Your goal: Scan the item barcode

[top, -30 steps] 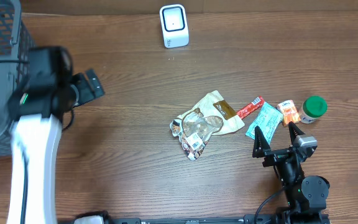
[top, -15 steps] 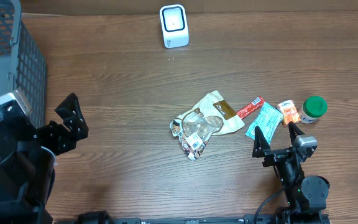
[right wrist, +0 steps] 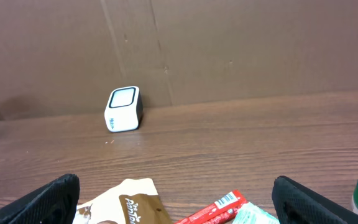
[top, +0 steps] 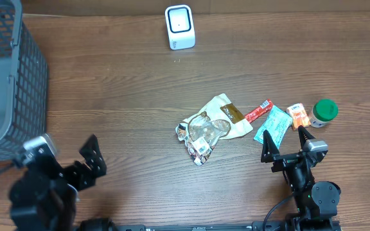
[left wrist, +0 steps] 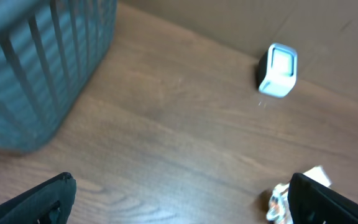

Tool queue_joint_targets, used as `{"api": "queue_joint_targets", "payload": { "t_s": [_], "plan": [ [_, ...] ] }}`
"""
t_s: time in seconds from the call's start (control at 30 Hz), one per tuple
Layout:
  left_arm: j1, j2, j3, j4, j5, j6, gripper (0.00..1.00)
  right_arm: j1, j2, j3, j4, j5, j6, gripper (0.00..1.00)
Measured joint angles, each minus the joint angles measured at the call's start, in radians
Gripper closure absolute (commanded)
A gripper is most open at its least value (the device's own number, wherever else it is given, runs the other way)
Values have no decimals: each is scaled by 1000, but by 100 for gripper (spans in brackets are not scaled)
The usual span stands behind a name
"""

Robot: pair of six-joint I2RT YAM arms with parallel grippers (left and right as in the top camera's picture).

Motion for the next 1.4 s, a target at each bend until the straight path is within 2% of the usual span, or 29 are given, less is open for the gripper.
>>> {"api": "queue_joint_targets", "payload": {
  "t_s": [0.1,0.23,0.5,0.63,1.1,1.4],
  "plan": [
    [0,-100,-121,99,0,-15,0,0,0,0,0,0,1,0],
    [0,-240,-262,417,1,-22,0,0,0,0,0,0,0,0],
    [0,-429,-533,1203,37,26,0,0,0,0,0,0,0,0],
    [-7,-440,-638,1406,43,39,0,0,0,0,1,0,0,0],
    [-6,-440,-908,1392,45,43,0,0,0,0,1,0,0,0],
    [-6,-440,-930,1093,45,115,0,0,0,0,1,0,0,0]
  ]
}}
